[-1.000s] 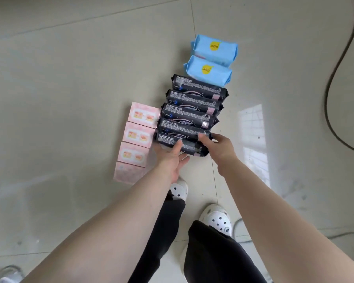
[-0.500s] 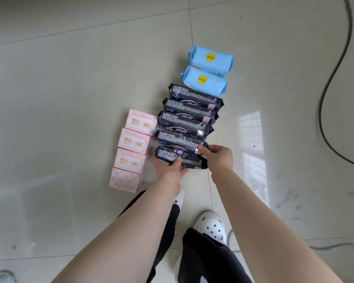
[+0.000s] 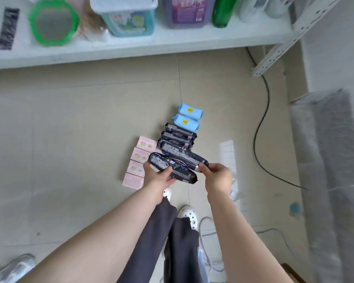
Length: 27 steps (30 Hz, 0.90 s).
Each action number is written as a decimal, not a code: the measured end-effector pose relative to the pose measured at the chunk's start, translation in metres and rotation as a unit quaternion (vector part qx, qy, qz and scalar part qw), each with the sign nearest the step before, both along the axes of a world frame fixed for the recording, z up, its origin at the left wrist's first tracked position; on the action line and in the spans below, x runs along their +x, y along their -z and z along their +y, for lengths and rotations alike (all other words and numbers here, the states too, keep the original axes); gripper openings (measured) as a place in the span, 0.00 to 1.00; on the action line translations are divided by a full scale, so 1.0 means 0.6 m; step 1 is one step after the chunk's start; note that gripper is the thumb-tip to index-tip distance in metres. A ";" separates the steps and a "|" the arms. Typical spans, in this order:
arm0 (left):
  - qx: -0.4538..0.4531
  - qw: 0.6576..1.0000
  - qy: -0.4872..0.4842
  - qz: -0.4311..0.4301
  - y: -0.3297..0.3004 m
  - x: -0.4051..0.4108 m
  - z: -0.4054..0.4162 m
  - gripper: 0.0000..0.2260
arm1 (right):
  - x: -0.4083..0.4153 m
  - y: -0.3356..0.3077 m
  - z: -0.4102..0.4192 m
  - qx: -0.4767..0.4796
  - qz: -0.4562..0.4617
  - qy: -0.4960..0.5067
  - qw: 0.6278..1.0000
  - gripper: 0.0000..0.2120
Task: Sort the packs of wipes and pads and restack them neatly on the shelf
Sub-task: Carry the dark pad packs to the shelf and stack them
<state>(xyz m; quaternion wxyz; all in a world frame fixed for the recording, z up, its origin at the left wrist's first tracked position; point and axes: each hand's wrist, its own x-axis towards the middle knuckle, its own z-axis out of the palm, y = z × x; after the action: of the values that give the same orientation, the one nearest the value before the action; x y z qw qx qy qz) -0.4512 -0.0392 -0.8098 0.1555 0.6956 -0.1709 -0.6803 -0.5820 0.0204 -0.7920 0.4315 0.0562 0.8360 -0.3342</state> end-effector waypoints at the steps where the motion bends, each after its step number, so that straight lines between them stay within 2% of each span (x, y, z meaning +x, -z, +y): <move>1: -0.010 1.000 0.006 0.015 -0.049 -0.005 -0.012 0.21 | -0.004 -0.049 -0.007 -0.011 0.017 -0.001 1.000 0.13; 4: -0.055 0.997 0.024 0.051 -0.200 -0.021 -0.047 0.23 | -0.017 -0.205 -0.029 -0.039 0.070 -0.028 0.996 0.09; 8: -0.114 0.988 0.042 0.093 -0.394 -0.032 -0.087 0.20 | -0.024 -0.402 -0.050 -0.102 0.123 -0.058 0.985 0.14; 14: -0.165 0.975 0.028 0.146 -0.618 0.009 -0.082 0.21 | -0.008 -0.615 -0.050 -0.174 0.194 -0.121 0.958 0.07; 17: -0.186 0.966 0.003 0.177 -0.682 0.043 -0.064 0.23 | 0.020 -0.697 -0.044 -0.195 0.208 -0.150 0.947 0.05; 20: -0.192 0.964 -0.005 0.182 -0.727 0.083 -0.049 0.24 | 0.049 -0.757 -0.040 -0.202 0.213 -0.178 0.939 0.11; 27: -0.206 0.957 -0.061 0.196 -0.787 0.192 -0.066 0.22 | 0.120 -0.845 -0.070 -0.235 0.180 -0.218 0.930 0.10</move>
<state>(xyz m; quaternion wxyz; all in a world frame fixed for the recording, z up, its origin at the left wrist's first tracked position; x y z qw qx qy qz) -0.3358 -0.0785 -0.3379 0.3672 0.5107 -0.2312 -0.7422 -0.5100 -0.0218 -0.2851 0.3365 -0.2914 0.7891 -0.4233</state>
